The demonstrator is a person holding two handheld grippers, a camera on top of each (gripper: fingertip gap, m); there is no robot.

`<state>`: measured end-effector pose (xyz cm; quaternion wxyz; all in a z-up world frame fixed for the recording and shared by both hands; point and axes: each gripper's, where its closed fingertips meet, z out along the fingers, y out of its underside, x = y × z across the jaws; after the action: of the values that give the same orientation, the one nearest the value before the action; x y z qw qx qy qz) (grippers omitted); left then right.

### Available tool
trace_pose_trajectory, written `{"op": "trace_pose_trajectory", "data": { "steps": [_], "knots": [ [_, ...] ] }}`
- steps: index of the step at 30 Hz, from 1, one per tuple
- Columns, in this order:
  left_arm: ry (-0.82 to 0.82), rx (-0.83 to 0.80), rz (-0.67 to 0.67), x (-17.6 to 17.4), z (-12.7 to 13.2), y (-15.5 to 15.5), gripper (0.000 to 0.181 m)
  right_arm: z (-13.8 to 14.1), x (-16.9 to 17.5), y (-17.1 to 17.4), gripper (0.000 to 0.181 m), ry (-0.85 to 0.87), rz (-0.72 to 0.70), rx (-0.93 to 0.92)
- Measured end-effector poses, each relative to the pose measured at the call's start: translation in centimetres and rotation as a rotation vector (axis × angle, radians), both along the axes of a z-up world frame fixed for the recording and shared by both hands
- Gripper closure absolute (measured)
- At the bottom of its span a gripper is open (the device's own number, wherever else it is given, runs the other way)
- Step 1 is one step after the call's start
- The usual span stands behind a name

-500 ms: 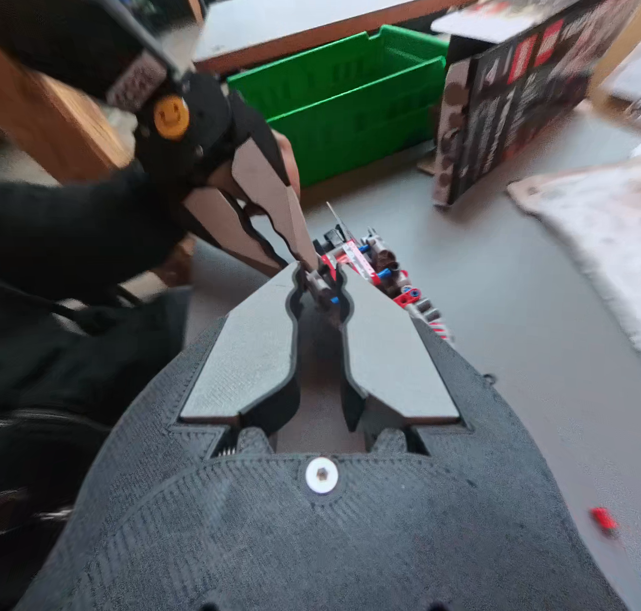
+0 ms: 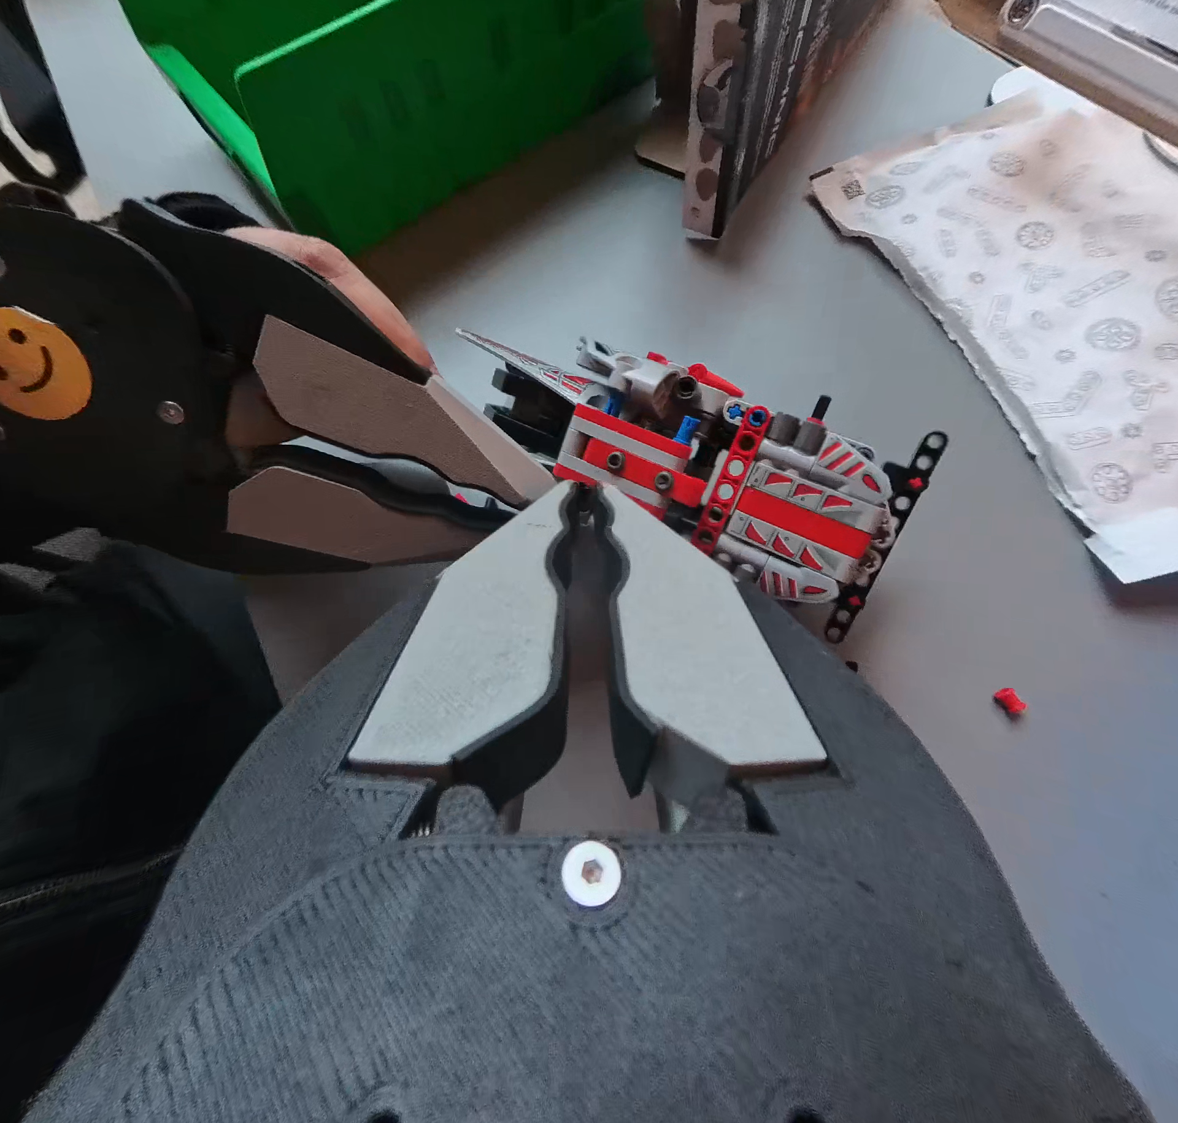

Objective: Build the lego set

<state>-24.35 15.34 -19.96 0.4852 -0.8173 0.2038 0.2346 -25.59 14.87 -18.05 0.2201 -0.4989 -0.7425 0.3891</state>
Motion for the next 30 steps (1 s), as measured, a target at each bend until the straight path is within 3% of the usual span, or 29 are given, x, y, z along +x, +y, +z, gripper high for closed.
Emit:
{"op": "trace_pose_trajectory", "data": {
  "steps": [6, 11, 18, 22, 25, 28, 30],
  "knots": [
    [0.005, 0.007, 0.028, -0.4, -0.4, 0.1, 0.179, -0.7, -0.1, 0.0, 0.179, -0.003, -0.043, 0.102],
    [0.002, 0.022, 0.046, -0.4, -0.5, 0.2, 0.18, -0.8, -0.2, 0.1, 0.179, 0.074, -0.107, 0.063],
    [-0.014, -0.014, 0.051, -0.5, -0.8, 0.2, 0.18, -0.9, -0.5, 0.2, 0.181, 0.196, -0.131, 0.168],
    [-0.058, -0.015, 0.069, -1.4, -0.7, 0.1, 0.18, -0.6, -1.6, 0.1, 0.181, 0.235, -0.131, 0.049],
    [-0.073, -0.028, 0.097, -2.3, -0.6, -0.2, 0.18, -0.3, -2.4, -0.1, 0.181, 0.261, -0.134, 0.065],
    [-0.069, -0.096, -0.004, 0.0, -2.5, 0.1, 0.181, 4.5, -3.4, 0.0, 0.181, 0.465, -0.154, 0.028],
    [-0.031, -0.114, 0.002, 0.8, -3.5, 0.8, 0.18, 5.9, -4.7, 0.6, 0.181, 0.456, -0.152, 0.105]
  ]
}}
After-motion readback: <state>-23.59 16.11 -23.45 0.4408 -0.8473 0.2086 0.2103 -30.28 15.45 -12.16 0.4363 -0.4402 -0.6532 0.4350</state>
